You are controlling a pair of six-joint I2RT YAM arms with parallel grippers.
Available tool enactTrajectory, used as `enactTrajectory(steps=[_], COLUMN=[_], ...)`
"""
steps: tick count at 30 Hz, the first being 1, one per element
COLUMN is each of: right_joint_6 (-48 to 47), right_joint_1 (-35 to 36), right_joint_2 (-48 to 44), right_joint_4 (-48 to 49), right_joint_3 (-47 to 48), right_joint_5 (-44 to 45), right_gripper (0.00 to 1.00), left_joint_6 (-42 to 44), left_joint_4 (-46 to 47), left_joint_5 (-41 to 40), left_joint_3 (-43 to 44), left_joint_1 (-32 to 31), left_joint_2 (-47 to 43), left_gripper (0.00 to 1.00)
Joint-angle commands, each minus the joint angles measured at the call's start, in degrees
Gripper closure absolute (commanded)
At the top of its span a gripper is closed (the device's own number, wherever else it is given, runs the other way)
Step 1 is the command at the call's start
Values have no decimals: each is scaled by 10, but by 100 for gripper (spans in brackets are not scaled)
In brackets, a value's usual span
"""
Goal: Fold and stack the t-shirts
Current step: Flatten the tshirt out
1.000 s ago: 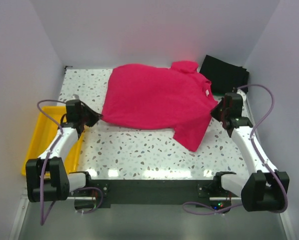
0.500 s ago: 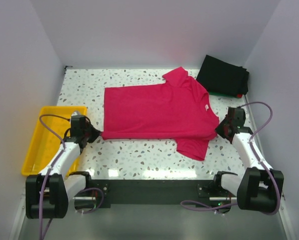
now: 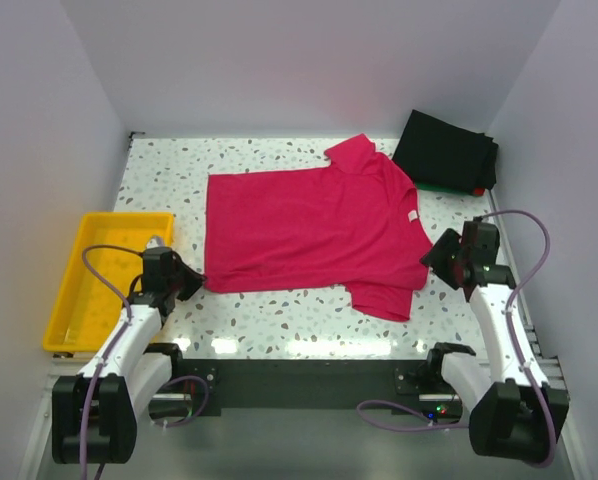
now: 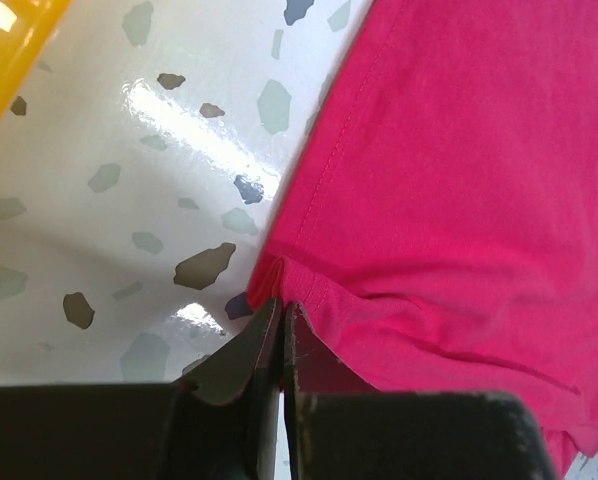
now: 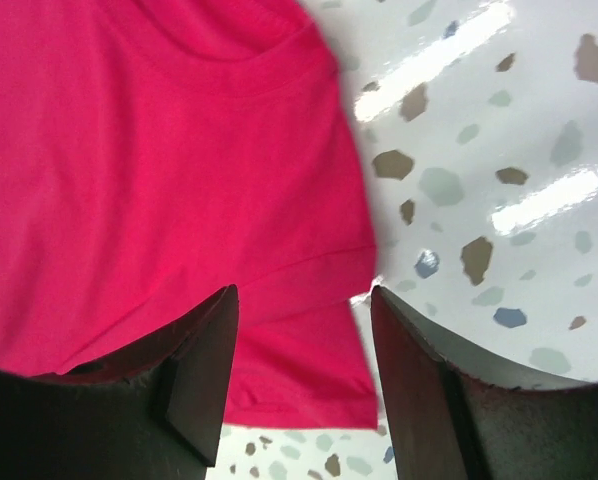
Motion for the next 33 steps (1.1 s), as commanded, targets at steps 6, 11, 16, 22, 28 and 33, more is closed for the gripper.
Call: enactTrajectory(steps=[6, 11, 16, 22, 28, 33], right_joint_6=[30, 55, 66, 81, 111, 125], right_joint_1=[24, 35, 35, 35, 36, 39], right_joint_2=[-128, -121, -68, -20, -4, -3], right_joint_4=[-106, -145, -171, -160, -99, -65], right_joint_3=[-49, -59, -60, -80, -130, -154], right_joint_5=[-106, -66, -71, -71, -95, -106], right_gripper=[42, 43, 45, 48, 51, 52], left_joint_6=[-8, -10, -8, -6, 1, 1], left_joint_4=[36, 40, 41, 49, 53, 54], left_joint_5=[19, 17, 8, 6, 6, 6], left_joint_3=[-13, -10, -9, -9, -6, -6], left_joint_1=[-3, -3, -4, -3, -3, -4], left_joint_2=[-31, -36, -30, -10, -3, 1], left_gripper=[91, 91, 91, 91, 91, 91])
